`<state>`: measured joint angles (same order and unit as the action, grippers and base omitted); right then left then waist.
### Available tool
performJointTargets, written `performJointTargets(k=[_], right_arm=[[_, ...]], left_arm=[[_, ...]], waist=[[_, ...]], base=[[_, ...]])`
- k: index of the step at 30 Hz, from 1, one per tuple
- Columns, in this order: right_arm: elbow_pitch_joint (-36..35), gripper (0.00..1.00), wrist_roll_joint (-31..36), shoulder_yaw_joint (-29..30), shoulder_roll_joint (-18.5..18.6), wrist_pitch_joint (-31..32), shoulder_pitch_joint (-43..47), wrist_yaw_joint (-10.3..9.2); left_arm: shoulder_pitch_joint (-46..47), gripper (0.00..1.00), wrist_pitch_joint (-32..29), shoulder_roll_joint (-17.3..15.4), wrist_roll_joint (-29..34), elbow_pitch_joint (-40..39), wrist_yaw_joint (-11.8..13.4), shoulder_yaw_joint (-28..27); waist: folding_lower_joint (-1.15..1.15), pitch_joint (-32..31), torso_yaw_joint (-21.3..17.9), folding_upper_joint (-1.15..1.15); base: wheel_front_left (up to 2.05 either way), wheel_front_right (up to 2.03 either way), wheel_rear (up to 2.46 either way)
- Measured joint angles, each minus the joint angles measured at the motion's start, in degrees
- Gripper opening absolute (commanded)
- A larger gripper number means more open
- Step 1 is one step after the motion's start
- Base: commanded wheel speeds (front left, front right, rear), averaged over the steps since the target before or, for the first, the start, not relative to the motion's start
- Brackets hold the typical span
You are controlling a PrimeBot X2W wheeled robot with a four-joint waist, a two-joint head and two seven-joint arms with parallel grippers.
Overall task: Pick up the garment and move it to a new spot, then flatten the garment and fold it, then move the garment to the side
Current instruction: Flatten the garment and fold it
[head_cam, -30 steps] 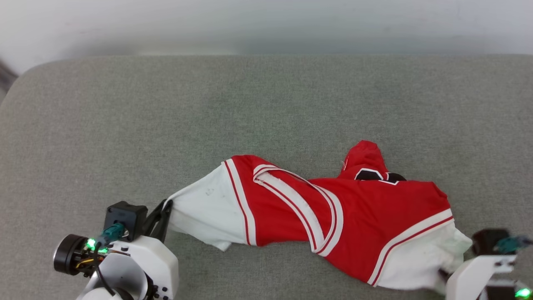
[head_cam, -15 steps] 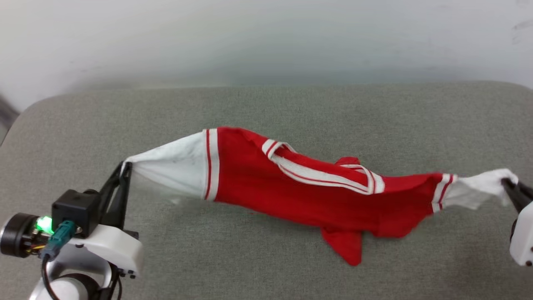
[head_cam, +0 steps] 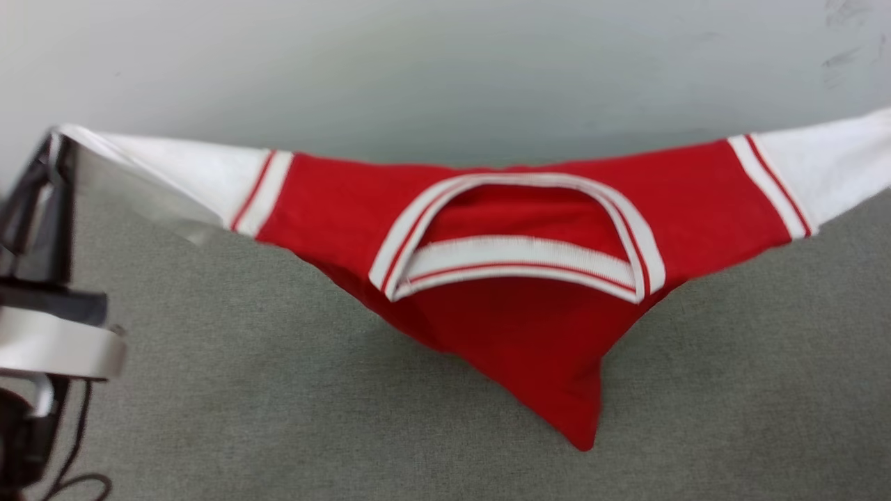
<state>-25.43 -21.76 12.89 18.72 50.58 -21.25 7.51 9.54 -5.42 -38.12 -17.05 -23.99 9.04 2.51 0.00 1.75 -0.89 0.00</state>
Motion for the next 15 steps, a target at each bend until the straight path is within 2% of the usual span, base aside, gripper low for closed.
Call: performJointTargets(k=[9,12,15], right_arm=[[1.8,0.0,-0.9,-3.0,2.7,0.7,-13.4,0.0],[3.6,0.0,-1.2,-4.3,3.7,-0.5,-18.9,0.0],[6.1,0.0,-2.2,-4.6,2.7,-1.3,-25.3,0.0]], left_arm=[[9.4,0.0,-3.3,-6.6,-2.5,-2.6,-1.8,-6.4],[13.5,0.0,-4.2,-10.2,-1.8,-2.4,-3.8,-6.5],[19.0,0.0,-4.5,-11.9,-2.4,-0.8,-5.9,-5.8]], waist=[[0.0,3.4,-0.8,0.0],[0.0,5.4,-0.9,0.0],[0.0,8.0,-0.8,0.0]], base=[[0.0,0.0,0.0],[0.0,0.0,0.0],[0.0,0.0,0.0]])
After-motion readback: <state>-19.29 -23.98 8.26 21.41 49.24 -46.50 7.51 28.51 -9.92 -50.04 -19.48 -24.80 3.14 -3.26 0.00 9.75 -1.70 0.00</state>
